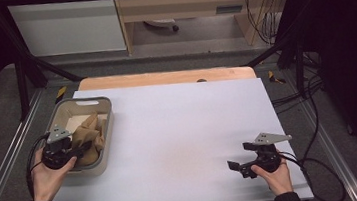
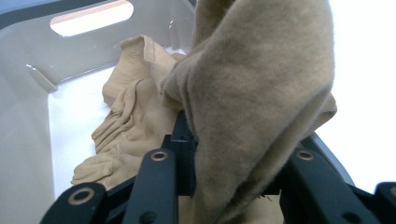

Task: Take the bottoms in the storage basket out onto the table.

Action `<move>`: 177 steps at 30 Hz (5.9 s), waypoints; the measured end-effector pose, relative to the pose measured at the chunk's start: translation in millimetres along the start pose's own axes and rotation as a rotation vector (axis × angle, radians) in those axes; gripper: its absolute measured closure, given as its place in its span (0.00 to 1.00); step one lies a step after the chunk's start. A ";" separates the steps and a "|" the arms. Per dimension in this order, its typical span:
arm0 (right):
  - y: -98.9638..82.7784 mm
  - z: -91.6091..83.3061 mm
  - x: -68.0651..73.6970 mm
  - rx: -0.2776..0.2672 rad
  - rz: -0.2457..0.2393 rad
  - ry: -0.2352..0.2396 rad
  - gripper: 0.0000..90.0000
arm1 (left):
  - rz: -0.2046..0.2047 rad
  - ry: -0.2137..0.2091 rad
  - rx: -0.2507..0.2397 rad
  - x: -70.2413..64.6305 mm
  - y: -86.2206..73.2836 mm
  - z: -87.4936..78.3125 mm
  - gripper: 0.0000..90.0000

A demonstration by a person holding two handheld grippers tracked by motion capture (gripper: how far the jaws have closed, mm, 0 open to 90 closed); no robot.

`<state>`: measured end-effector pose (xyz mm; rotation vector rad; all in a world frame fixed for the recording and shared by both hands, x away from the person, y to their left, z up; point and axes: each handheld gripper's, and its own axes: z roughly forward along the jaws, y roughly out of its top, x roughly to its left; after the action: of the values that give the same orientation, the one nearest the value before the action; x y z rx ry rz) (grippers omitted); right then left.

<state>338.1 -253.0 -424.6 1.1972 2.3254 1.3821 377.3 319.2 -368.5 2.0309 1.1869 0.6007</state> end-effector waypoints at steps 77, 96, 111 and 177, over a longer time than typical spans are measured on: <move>0.0 0.3 0.0 0.002 -0.002 0.001 0.01 | -0.027 0.010 -0.028 8.9 3.2 -14.1 0.90; -0.1 0.4 0.0 0.001 -0.002 0.000 0.01 | -0.027 0.013 -0.043 9.6 5.2 -18.9 0.92; 0.0 0.1 0.0 0.001 -0.001 -0.001 0.01 | -0.028 0.016 -0.058 9.7 7.8 -24.2 0.92; -0.2 0.0 0.3 0.000 0.000 -0.003 0.01 | -0.028 0.005 -0.101 6.3 21.6 -45.7 0.92</move>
<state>337.8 -252.8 -424.7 1.1991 2.3234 1.3790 361.1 332.9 -322.3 1.9266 1.1624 0.6393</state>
